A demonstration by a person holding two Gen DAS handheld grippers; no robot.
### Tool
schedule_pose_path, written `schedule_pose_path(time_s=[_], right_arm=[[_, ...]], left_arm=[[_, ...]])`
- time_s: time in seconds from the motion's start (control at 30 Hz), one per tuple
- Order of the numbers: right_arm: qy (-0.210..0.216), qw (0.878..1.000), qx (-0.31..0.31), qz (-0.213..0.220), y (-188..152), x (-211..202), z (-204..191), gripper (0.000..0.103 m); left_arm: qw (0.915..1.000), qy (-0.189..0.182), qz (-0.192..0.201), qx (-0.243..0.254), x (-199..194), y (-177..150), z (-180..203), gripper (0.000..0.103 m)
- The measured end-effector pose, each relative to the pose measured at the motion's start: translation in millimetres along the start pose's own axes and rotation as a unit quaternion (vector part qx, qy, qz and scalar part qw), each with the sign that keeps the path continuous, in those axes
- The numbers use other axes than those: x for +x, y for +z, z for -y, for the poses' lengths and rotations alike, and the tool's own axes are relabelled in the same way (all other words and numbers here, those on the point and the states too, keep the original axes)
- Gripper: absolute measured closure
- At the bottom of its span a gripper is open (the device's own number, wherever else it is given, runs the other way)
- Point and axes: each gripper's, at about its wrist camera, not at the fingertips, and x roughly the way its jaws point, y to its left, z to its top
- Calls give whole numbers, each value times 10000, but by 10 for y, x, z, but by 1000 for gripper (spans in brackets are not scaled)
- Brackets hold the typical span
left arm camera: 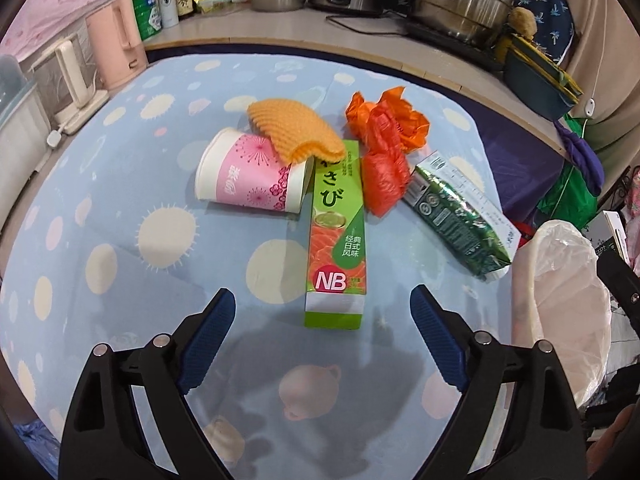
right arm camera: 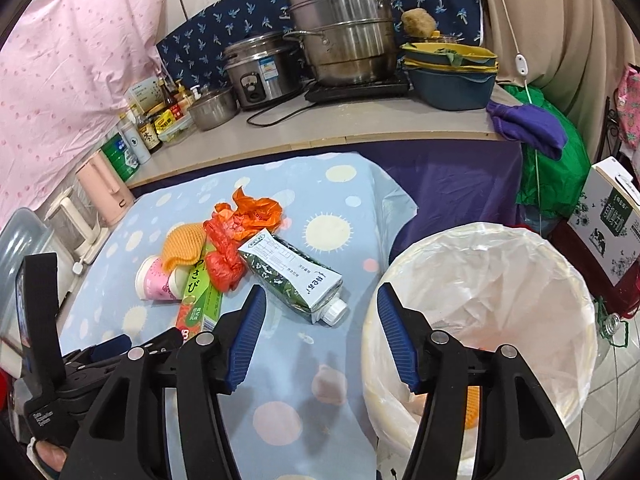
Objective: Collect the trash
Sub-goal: 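Move both open grippers back over the remaining trash on the table, then grasp the green NB wasabi box with left gripper while right grasps the milk carton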
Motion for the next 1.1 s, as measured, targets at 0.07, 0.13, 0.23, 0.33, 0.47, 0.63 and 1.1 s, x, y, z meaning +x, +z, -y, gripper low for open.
schedule_pose_path(time_s=[0.07,0.13,0.23,0.33,0.47,0.63,1.1], right_arm=[[51,9999,-2,-89,19,111,-19,42],[67,9998,-23,-178,46,224,-28,41],[85,9995,-61,-300,70,377,-28,38],[73,9991,-141,-400,98,527,-43,35],[62,9984,-277,-482,137,712,-73,29],[92,9972,-469,-582,160,948,-90,26],[240,9910,-859,-994,42,1388,-193,26]], left_arm=[[9999,-31,-82,-58,78,8,-23,18],[9998,-27,-164,-103,150,23,-29,18],[9997,-3,-231,-111,245,52,-20,18],[9995,21,-303,-83,338,70,-2,18],[9992,10,-397,-105,458,94,0,18],[9990,-14,-431,-79,547,123,-1,21],[9987,-41,-501,-26,651,148,-39,50]])
